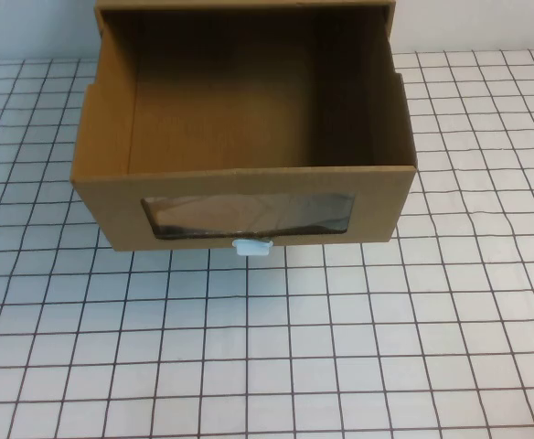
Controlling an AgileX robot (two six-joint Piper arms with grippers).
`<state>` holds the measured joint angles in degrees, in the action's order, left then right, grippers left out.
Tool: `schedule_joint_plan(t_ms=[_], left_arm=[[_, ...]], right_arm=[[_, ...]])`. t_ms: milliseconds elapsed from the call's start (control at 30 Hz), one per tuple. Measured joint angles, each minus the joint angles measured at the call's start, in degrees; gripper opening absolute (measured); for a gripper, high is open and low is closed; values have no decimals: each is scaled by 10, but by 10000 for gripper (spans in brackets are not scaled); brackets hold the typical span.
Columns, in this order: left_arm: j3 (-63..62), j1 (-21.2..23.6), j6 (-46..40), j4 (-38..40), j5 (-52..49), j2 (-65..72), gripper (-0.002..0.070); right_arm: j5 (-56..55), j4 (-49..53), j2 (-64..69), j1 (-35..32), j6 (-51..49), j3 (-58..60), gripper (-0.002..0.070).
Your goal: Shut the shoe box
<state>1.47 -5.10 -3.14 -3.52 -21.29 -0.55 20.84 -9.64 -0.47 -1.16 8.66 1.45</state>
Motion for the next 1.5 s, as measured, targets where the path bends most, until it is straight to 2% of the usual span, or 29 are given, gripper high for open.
schedule_joint_plan(t_ms=[1100,1300,1500], left_arm=[[0,0,0,0,11,0,-2],[1,0,25,0,81,0,-2],[1,0,98,0,264,0,-2]], right_arm=[[-14,0,0,0,0,0,-13],[-78,0,0,0,0,0,-13],[-235,-1,0,0,0,0,-13]])
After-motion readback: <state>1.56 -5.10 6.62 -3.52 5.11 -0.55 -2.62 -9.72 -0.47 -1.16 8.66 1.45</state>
